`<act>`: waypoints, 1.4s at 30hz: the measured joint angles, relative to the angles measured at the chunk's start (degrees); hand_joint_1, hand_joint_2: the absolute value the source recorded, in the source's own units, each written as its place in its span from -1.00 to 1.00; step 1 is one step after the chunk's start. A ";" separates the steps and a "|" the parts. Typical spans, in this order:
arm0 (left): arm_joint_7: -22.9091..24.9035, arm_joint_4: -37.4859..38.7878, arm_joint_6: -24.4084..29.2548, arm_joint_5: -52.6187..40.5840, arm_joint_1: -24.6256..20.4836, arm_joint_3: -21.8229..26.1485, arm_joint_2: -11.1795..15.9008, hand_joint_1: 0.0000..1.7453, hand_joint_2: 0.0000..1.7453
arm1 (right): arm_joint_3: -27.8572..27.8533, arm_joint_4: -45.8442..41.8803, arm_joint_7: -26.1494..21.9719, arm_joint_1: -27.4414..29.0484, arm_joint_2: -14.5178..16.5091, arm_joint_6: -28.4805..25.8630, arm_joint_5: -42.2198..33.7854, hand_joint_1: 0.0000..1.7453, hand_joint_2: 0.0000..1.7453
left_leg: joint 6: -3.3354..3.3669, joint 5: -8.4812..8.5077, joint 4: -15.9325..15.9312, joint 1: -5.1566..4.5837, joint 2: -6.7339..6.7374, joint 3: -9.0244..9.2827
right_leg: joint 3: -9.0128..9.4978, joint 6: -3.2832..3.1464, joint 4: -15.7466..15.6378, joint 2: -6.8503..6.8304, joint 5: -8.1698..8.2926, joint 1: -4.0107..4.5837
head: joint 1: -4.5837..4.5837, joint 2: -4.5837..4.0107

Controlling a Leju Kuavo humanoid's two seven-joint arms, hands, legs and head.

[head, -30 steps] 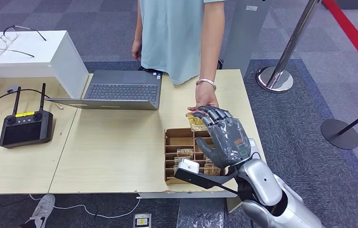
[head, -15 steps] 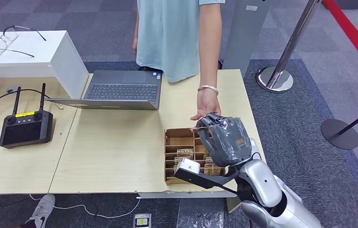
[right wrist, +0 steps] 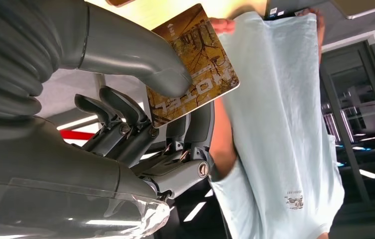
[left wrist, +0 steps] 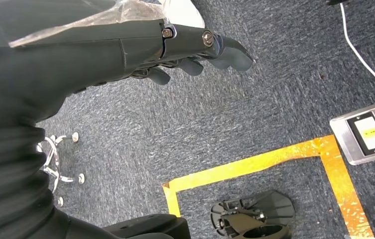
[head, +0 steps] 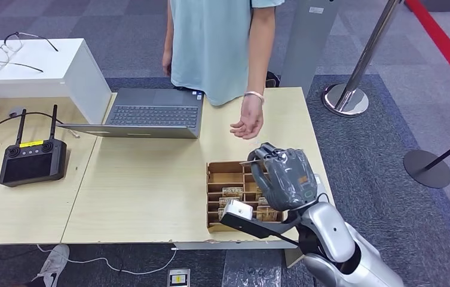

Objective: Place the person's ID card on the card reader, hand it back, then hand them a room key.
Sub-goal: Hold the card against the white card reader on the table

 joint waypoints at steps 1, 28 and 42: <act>0.00 0.00 0.01 0.01 0.00 0.00 0.00 -1.00 1.00 | -0.04 0.01 0.10 0.05 0.00 -0.03 0.17 1.00 1.00 | 0.00 0.00 0.00 0.00 0.00 0.00 | 0.00 0.00 0.00 0.00 0.00 0.00 | 0.00 0.00; 0.29 0.00 -0.08 -0.61 0.02 -0.01 -0.02 -1.00 1.00 | -6.06 3.93 5.56 4.79 -1.07 1.77 20.51 1.00 1.00 | 0.00 0.00 0.00 0.00 0.00 -0.03 | -0.03 0.00 -0.01 0.00 0.00 0.00 | 0.00 0.00; 0.35 0.00 -0.19 -0.69 0.02 -0.02 -0.02 -1.00 1.00 | -7.55 5.33 5.57 6.47 -1.17 2.71 21.02 1.00 1.00 | 0.00 0.00 0.00 0.00 0.00 -0.03 | -0.04 0.00 -0.01 0.00 0.00 0.00 | 0.00 0.00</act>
